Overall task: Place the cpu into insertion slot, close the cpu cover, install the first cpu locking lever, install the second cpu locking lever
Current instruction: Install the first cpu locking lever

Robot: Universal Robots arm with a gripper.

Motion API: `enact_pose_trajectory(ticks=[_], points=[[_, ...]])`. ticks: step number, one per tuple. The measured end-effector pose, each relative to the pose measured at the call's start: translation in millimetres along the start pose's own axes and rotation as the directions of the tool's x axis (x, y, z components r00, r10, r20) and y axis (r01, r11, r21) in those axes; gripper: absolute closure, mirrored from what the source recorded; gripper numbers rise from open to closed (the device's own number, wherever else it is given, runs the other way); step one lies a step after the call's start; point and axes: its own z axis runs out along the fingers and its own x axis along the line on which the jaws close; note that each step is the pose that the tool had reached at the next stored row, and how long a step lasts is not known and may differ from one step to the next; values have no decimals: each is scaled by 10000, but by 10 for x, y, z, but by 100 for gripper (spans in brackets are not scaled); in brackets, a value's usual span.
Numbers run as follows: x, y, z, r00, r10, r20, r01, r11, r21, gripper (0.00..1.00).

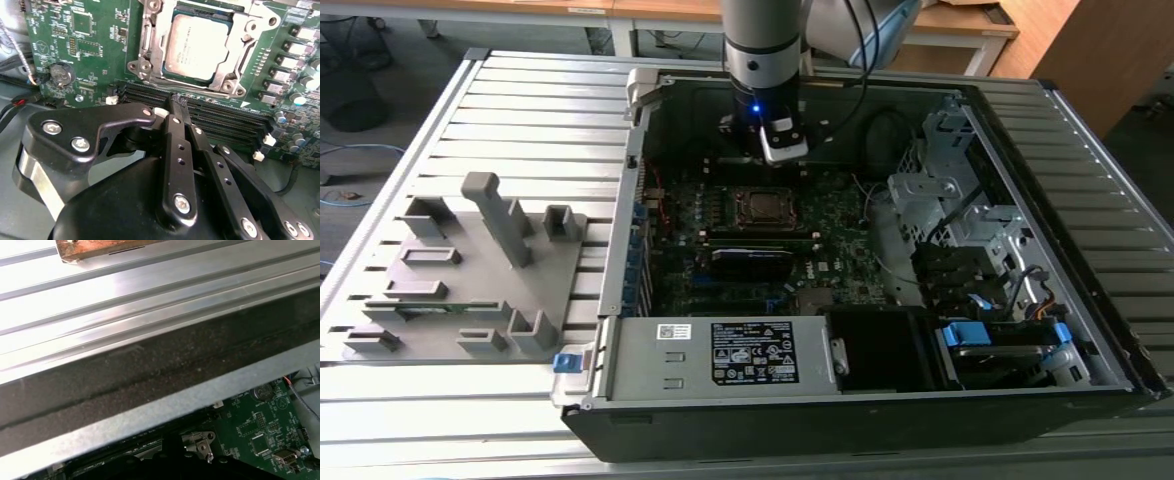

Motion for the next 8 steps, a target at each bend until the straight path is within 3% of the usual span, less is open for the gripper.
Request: enact_pose_trajectory(ticks=[3,5,6,8], points=[[-1,0,6,9997,33,-258,-30,9999,103,89],[-2,-1,11,9988,65,-492,-54,9998,208,89],[-2,-1,12,9984,74,-553,-60,9997,238,89],[-1,-1,11,9984,76,-565,-62,9997,247,89]])
